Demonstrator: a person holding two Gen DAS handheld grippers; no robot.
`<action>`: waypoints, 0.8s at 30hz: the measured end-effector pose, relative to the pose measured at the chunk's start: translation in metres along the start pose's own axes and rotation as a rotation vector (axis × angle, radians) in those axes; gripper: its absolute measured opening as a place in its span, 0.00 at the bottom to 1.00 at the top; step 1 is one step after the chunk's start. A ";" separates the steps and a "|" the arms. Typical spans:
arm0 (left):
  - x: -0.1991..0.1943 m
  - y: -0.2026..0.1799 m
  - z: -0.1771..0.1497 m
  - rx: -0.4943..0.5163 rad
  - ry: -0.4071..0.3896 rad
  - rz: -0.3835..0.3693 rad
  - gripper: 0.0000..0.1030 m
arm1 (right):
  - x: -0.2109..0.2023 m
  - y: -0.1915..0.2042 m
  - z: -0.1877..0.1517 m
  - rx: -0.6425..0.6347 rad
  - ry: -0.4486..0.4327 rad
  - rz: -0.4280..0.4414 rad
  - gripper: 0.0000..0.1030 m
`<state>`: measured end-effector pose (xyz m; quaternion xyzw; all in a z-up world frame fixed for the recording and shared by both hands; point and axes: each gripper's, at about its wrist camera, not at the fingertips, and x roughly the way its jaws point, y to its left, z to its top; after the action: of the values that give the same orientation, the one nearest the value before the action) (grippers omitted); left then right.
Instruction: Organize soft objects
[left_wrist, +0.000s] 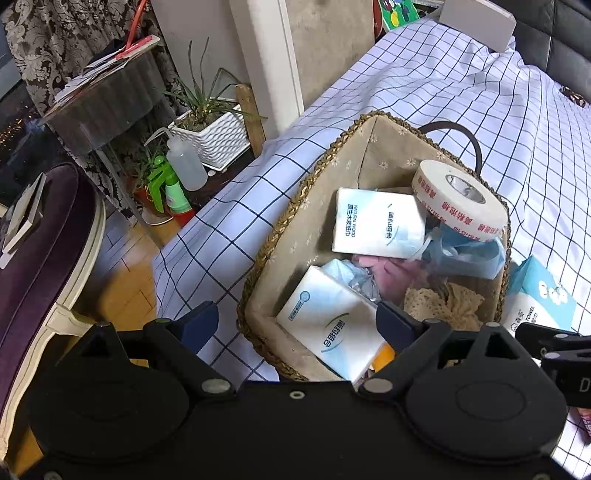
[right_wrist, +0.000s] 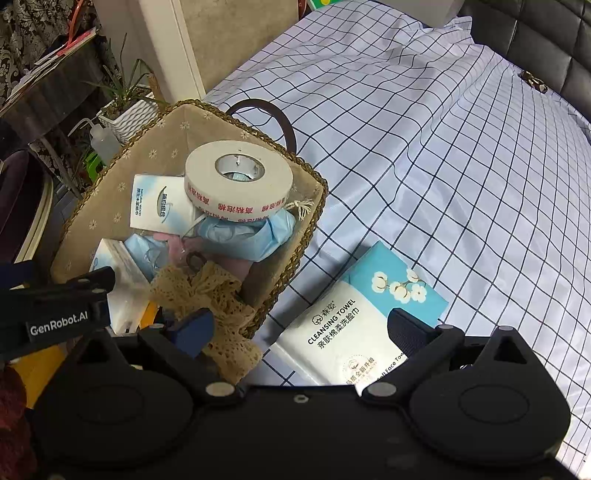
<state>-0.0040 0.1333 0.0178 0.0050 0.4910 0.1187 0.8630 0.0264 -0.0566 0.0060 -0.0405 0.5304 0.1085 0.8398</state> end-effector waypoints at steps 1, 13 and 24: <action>0.001 0.000 0.000 0.000 0.003 -0.003 0.87 | 0.000 0.000 0.000 -0.001 0.001 0.000 0.98; 0.005 0.001 0.001 0.002 0.025 -0.015 0.87 | 0.003 0.001 -0.002 -0.010 0.014 -0.001 0.98; 0.005 0.000 0.000 0.006 0.026 -0.014 0.87 | 0.005 0.002 -0.003 -0.018 0.021 -0.001 0.98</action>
<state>-0.0011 0.1340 0.0137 0.0029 0.5024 0.1111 0.8575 0.0253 -0.0543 0.0002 -0.0495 0.5381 0.1126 0.8338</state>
